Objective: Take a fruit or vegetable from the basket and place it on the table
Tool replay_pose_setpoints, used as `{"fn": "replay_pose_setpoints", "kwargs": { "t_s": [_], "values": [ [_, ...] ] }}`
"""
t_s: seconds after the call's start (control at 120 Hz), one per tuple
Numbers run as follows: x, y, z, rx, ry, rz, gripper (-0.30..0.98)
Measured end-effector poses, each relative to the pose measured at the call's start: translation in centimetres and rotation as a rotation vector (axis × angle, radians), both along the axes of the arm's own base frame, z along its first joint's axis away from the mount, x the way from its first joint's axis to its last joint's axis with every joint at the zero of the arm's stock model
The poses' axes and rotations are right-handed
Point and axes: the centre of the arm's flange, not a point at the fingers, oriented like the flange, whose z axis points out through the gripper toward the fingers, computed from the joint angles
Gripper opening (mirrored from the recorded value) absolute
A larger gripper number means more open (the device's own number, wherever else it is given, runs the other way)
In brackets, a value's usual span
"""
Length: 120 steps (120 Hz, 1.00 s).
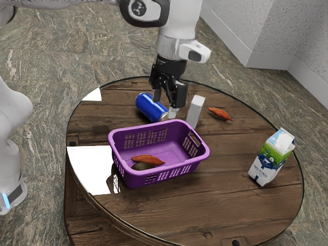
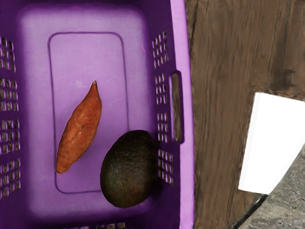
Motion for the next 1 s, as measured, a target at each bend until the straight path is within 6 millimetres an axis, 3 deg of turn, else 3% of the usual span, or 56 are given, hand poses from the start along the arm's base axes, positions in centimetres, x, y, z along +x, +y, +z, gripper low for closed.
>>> {"fn": "replay_pose_setpoints", "kwargs": {
  "t_s": [0.133,0.292,0.375,0.533,0.683,0.817,1.0],
  "values": [
    [0.6,1.6,-4.6,0.02,0.064,-0.164,0.69],
    [2.7,1.3,-8.6,0.036,0.112,-0.329,0.69],
    [3.5,2.2,-9.2,-0.003,0.116,-0.362,0.69],
    [4.0,2.0,-10.1,-0.056,0.119,-0.409,0.69],
    [2.1,6.5,-11.0,-0.114,0.091,-0.38,0.69],
    [1.7,5.6,-11.6,-0.121,0.066,-0.427,0.69],
    [2.7,4.9,-15.9,-0.106,0.098,-0.45,0.69]
  ]
}}
